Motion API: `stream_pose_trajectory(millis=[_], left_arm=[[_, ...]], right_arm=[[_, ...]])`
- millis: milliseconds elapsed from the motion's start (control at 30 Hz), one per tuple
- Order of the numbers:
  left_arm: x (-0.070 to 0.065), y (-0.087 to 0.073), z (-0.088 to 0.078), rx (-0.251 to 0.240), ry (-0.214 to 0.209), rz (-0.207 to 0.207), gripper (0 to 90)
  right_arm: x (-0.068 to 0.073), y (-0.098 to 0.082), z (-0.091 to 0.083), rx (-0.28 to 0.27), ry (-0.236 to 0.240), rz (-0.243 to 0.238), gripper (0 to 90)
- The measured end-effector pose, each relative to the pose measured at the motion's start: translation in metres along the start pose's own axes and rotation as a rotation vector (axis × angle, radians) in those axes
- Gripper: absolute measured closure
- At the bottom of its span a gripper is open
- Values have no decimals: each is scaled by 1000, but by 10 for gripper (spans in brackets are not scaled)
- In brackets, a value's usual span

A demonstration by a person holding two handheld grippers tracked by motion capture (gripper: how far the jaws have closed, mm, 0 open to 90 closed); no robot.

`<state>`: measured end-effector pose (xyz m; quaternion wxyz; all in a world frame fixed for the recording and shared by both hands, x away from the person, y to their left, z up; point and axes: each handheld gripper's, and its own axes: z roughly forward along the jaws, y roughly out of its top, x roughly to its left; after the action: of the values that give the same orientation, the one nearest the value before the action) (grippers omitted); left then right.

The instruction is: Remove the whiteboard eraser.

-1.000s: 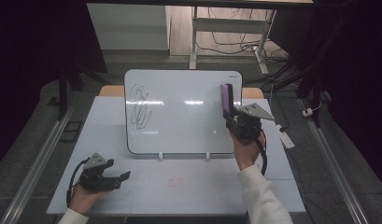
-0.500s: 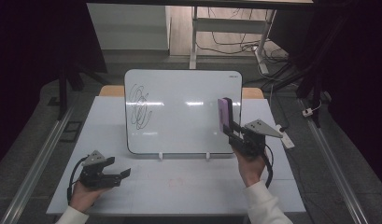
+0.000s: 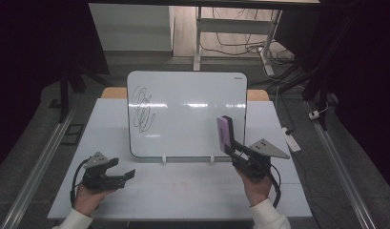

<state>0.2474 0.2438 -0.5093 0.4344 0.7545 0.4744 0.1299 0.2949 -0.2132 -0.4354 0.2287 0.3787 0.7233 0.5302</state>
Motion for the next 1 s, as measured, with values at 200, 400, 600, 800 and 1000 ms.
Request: stream_pose_trajectory(millis=[200, 400, 600, 800, 1000], left_arm=[[0, 1, 0, 2, -3, 8, 149], [2, 1, 1, 5, -4, 14, 149], [0, 3, -1, -4, -28, 10, 149], [-4, 4, 5, 9, -23, -4, 148], [-7, 8, 2, -8, -14, -27, 148]], right_arm=[[7, -14, 6, 42, 35, 0, 641], [20, -24, 13, 77, 87, 5, 641], [33, -27, 21, 89, 145, 9, 641], [42, -31, 30, 116, 195, -3, 641], [51, -35, 39, 133, 235, -1, 641]])
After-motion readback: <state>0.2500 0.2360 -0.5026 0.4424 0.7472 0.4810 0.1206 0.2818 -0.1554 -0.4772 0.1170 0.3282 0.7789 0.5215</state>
